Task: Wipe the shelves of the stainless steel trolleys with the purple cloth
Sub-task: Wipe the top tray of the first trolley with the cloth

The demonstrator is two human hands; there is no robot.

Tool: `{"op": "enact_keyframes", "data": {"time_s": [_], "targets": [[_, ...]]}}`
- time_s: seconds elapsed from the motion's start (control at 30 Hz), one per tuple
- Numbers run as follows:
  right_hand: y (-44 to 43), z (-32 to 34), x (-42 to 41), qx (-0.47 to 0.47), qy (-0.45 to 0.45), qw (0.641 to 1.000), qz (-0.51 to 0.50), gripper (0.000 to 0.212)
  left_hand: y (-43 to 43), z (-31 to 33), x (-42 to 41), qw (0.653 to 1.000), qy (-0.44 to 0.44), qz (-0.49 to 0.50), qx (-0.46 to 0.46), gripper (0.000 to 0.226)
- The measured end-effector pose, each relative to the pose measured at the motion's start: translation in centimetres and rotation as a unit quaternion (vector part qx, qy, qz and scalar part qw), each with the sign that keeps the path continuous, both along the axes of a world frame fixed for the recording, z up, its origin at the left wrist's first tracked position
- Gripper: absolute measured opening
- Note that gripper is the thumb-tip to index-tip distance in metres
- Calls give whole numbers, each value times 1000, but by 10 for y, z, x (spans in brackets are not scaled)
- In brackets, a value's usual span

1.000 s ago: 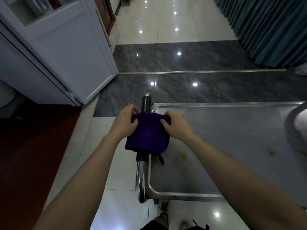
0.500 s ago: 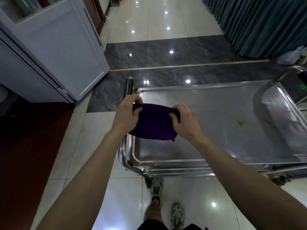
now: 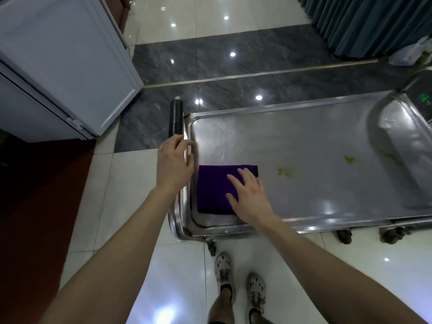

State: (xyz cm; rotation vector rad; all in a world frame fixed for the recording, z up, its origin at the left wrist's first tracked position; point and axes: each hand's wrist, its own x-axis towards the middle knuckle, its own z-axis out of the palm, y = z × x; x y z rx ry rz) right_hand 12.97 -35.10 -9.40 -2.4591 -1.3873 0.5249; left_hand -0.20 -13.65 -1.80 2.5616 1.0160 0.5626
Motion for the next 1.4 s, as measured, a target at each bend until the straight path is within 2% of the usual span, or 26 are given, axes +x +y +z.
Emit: {"op": "enact_keyframes", "data": {"time_s": [0.1,0.27,0.33,0.53,0.8,0.93,1.17,1.3,1.4], "targets": [[11,-23,-20,-30,-40,998,23,72,26,-5,10,999,-2,35,-20,45],[25,-57,-32,-48,-73,996,7,74,70,-17,38,981,9,72,-179,64],[32,-65,-35,-58,-92,994,-6,76,75,-23,43,976,-4,77,-202,66],[73,-71,-14,-56,-108,992,-30,79,70,-25,40,978,-32,88,-187,67],[221,-71,93,-67,-86,993,-38,84,65,-22,43,981,-41,116,-153,65],[272,-68,111,-76,-88,993,-29,84,66,-24,43,981,-52,125,-141,65],[255,-67,95,-68,-94,993,-5,80,70,-23,45,983,-28,136,-123,65],[205,-71,58,-56,-103,993,18,79,70,-19,47,984,-19,134,-116,64],[148,-74,17,-48,-107,992,35,78,71,-15,50,988,0,137,-75,61]]}}
